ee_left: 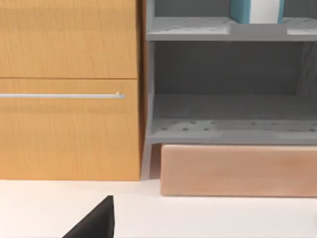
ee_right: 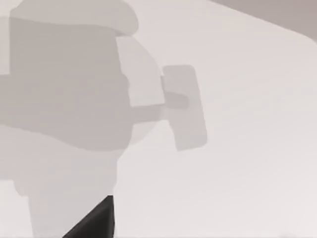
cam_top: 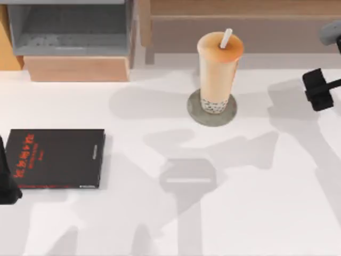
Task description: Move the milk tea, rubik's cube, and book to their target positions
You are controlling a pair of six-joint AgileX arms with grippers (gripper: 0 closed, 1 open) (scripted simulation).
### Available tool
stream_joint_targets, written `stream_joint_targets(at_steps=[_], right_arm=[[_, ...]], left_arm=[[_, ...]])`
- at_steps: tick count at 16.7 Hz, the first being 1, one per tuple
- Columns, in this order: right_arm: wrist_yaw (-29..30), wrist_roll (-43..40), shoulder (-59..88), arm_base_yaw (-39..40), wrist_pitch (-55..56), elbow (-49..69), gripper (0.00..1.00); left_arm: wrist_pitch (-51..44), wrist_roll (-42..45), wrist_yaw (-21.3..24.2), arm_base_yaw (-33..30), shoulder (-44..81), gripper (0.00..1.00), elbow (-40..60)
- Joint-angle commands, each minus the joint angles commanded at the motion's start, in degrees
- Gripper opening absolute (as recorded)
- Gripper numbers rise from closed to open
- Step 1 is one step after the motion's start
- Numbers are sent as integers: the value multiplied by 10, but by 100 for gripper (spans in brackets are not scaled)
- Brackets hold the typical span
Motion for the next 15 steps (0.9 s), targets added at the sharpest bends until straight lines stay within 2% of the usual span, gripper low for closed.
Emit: stream_joint_targets(at_steps=[5,9,12,15], right_arm=[[-118,-49,-36,-178,-210,-14,100],[-198,-85,-49,-298,-321,-32,100],[-230,-99,-53,-340,-358,-43,100],[-234,-100,-55,-344,-362,-45,100]], left_arm=[[0,0,0,0,0,100,0],[0,0,0,0,0,100,0],[0,0,0,0,0,100,0],[0,0,0,0,0,100,0]])
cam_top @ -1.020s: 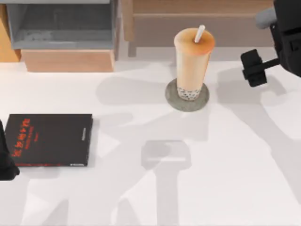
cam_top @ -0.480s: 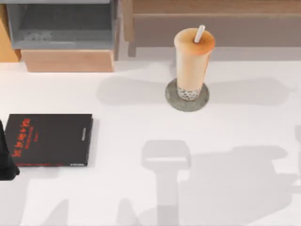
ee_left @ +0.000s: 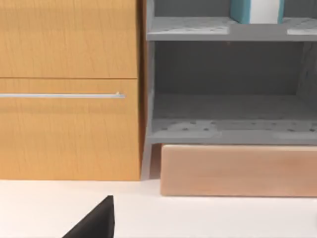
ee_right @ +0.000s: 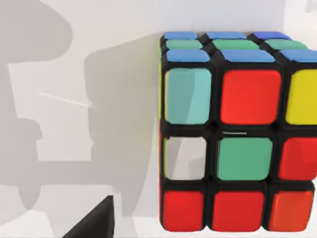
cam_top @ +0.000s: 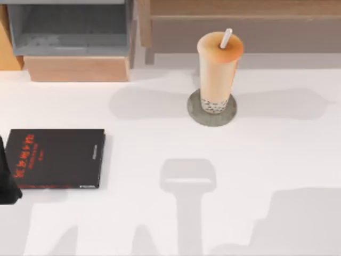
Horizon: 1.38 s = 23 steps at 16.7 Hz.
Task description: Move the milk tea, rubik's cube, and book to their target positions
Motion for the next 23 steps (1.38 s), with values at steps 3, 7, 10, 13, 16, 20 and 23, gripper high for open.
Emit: stream_joint_targets(at_steps=[3,7,10,13,16,20,23], right_arm=[[1,1,2,2,1,2,100],[0,2,15,2,45,-32,100],[0,2,34,2,117,-78,100],[0,2,45,2,147,-102,100],[0,2,45,2,147,-102,100],[0,2,45,2,147,-102,70],[0,2,45,2,147,-102,47]], left_arm=[[0,0,0,0,0,100,0],[0,0,0,0,0,100,0],[0,0,0,0,0,100,0],[0,0,0,0,0,100,0],[0,0,0,0,0,100,0],[0,0,0,0,0,100,0],[0,0,0,0,0,100,0]])
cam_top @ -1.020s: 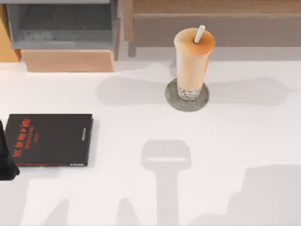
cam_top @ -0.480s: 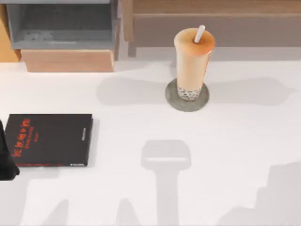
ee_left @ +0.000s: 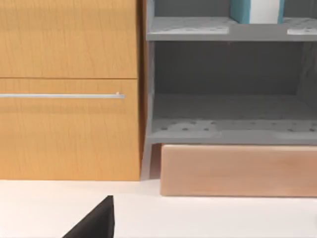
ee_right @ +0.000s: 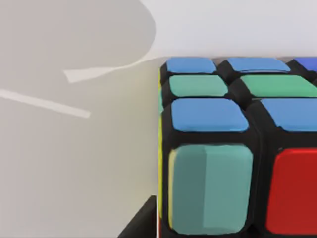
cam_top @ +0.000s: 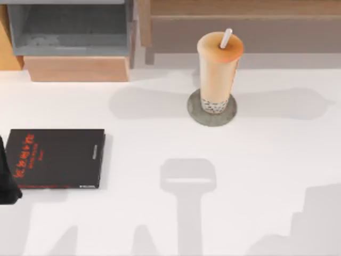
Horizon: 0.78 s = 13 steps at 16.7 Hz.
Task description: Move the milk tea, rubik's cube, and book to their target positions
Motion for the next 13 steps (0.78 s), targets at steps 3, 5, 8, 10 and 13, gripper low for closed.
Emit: stream_joint_targets(at_steps=[3,5,8,10,13], right_arm=[[0,0,0,0,0,0,25],[0,0,0,0,0,0,10],[0,0,0,0,0,0,0],[0,0,0,0,0,0,0],[0,0,0,0,0,0,0]], left_arm=[[0,0,0,0,0,100,0],[0,0,0,0,0,100,0],[0,0,0,0,0,100,0],[0,0,0,0,0,100,0],[0,0,0,0,0,100,0]])
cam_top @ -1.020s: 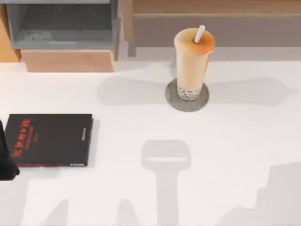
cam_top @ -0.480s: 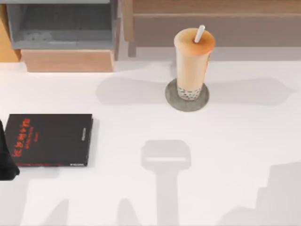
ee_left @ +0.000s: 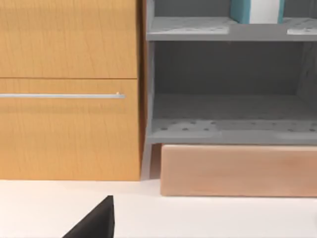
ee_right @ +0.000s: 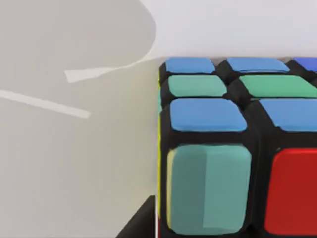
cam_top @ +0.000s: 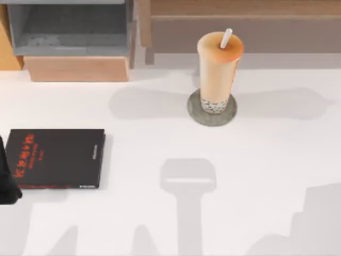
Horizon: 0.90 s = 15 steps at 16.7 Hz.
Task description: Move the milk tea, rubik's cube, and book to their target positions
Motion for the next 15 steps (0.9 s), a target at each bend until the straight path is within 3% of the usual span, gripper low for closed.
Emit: stream_joint_targets(at_steps=[9,15], right_arm=[[0,-1,-28,-1,-75,48,0],[13,13,-19,19,-55,65,0]], left_arm=[[0,0,0,0,0,100,0],[0,0,0,0,0,100,0]])
